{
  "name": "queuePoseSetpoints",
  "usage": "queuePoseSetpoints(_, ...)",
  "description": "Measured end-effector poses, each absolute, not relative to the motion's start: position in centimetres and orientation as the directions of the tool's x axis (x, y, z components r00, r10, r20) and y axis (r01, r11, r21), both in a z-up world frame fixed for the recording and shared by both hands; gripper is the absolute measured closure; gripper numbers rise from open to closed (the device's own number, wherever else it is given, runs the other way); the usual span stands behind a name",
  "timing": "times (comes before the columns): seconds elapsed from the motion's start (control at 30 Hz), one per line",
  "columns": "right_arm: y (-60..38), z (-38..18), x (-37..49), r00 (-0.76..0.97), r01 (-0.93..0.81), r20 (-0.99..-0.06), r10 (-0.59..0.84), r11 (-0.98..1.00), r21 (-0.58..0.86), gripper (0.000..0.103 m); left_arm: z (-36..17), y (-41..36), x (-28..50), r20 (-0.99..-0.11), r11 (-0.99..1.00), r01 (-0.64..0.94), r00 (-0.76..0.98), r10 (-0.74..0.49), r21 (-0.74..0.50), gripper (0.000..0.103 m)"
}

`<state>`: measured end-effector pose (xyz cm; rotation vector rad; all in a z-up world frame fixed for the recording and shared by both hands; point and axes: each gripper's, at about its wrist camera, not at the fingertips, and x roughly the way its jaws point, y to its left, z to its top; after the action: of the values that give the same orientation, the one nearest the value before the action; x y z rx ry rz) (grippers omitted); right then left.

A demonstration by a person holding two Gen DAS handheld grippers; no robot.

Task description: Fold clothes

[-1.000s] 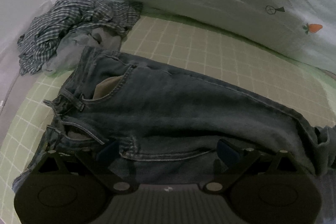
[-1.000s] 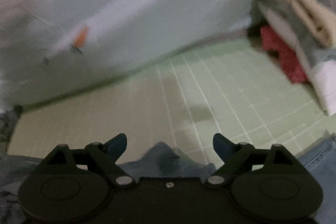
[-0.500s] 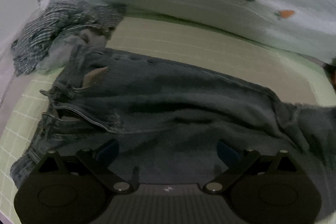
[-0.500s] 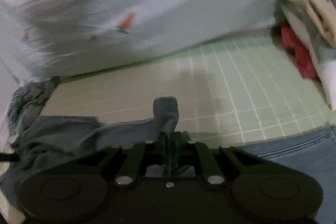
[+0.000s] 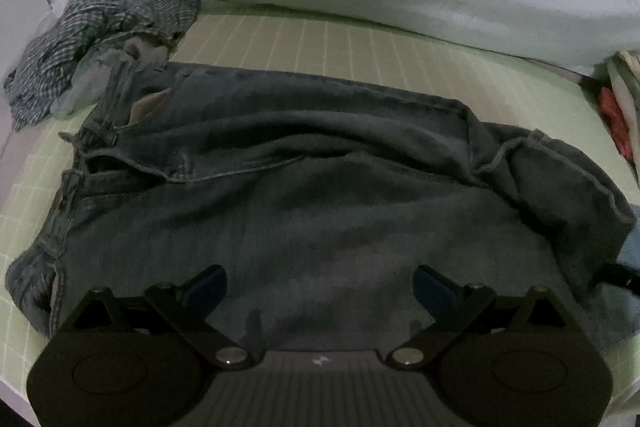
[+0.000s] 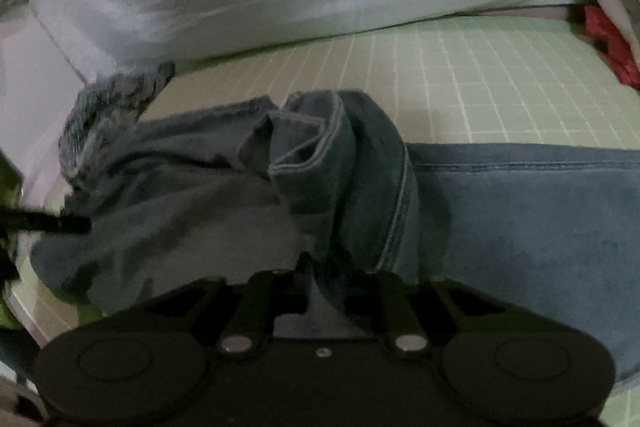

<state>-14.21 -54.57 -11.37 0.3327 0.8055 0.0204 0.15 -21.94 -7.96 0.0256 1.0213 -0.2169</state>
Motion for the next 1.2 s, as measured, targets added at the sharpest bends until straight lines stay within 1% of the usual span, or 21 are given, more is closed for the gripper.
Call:
queuePoseSetpoints(0.03, -55.1, -10.9, -14.4, 0.711, 0.123, -0.69, 0.138, 0.941, 0.315, 0.051, -8.0, -21.9, 0.0, -0.847, 0.979, 0.19, 0.505, -0.166, -0.079, 0.004)
queuePoseSetpoints(0.07, -55.7, -10.4, -14.5, 0.728, 0.142, -0.674, 0.126, 0.934, 0.328, 0.046, -8.0, -21.9, -0.1, -0.846, 0.979, 0.188, 0.508, -0.165, -0.078, 0.004)
queuePoseSetpoints(0.13, -56.8, -9.7, -14.3, 0.759, 0.169, -0.642, 0.104, 0.922, 0.349, 0.029, -8.0, -22.0, -0.3, -0.84, 0.98, 0.184, 0.517, -0.161, -0.075, 0.002)
queuePoseSetpoints(0.2, -57.9, -9.1, -14.0, 0.789, 0.192, -0.609, 0.08, 0.91, 0.368, 0.024, -8.0, -22.1, -0.4, -0.837, 0.981, 0.175, 0.522, -0.163, -0.082, 0.002)
queuePoseSetpoints(0.27, -59.0, -8.7, -13.1, 0.807, 0.218, -0.59, 0.042, 0.906, 0.363, 0.024, -8.0, -22.1, -0.4, -0.835, 0.983, 0.16, 0.524, -0.166, -0.094, 0.002)
queuePoseSetpoints(0.37, -60.4, -8.2, -11.2, 0.808, 0.241, -0.589, -0.008, 0.916, 0.319, 0.024, -8.1, -22.3, -0.1, -0.836, 0.984, 0.147, 0.524, -0.164, -0.101, 0.002)
queuePoseSetpoints(0.47, -61.1, -8.4, -8.7, 0.797, 0.204, -0.604, 0.026, 0.929, 0.309, 0.034, -8.2, -22.4, 0.5, -0.838, 0.987, 0.13, 0.526, -0.149, -0.094, 0.002)
queuePoseSetpoints(0.53, -61.2, -8.9, -6.6, 0.773, 0.175, -0.63, 0.074, 0.93, 0.324, 0.05, -8.2, -22.6, 1.2, -0.837, 0.99, 0.113, 0.531, -0.137, -0.09, 0.002)
queuePoseSetpoints(0.6, -61.0, -9.9, -4.7, 0.739, 0.138, -0.662, 0.123, 0.934, 0.328, 0.057, -8.3, -22.7, 1.9, -0.836, 0.991, 0.1, 0.533, -0.129, -0.089, 0.002)
queuePoseSetpoints(0.7, -59.9, -11.3, -2.3, 0.684, 0.078, -0.706, 0.184, 0.944, 0.322, 0.064, -8.6, -23.1, 3.3, -0.84, 0.993, 0.087, 0.53, -0.117, -0.084, 0.002)
queuePoseSetpoints(0.77, -59.2, -12.0, -1.3, 0.658, 0.061, -0.73, 0.183, 0.954, 0.294, 0.079, -9.0, -23.4, 4.3, -0.845, 0.994, 0.077, 0.524, -0.103, -0.074, 0.002)
queuePoseSetpoints(0.8, -59.1, -12.2, -1.0, 0.658, 0.06, -0.733, 0.175, 0.957, 0.283, 0.094, -9.2, -23.5, 4.8, -0.851, 0.995, 0.069, 0.517, -0.096, -0.07, 0.002)
queuePoseSetpoints(0.83, -59.3, -11.9, -1.0, 0.668, 0.067, -0.726, 0.163, 0.959, 0.276, 0.099, -9.4, -23.6, 5.4, -0.855, 0.996, 0.059, 0.511, -0.086, -0.065, 0.002)
queuePoseSetpoints(1.07, -64.0, -6.7, -3.1, 0.801, 0.19, -0.598, 0.012, 0.943, 0.273, 0.099, -11.6, -23.8, 8.2, -0.895, 0.999, 0.0, 0.443, -0.049, -0.054, 0.002)
queuePoseSetpoints(1.2, -68.8, -4.1, -6.1, 0.831, 0.426, -0.507, -0.228, 0.848, 0.317, 0.099, -12.9, -23.7, 8.9, -0.913, 0.999, -0.019, 0.405, -0.036, -0.047, 0.002)
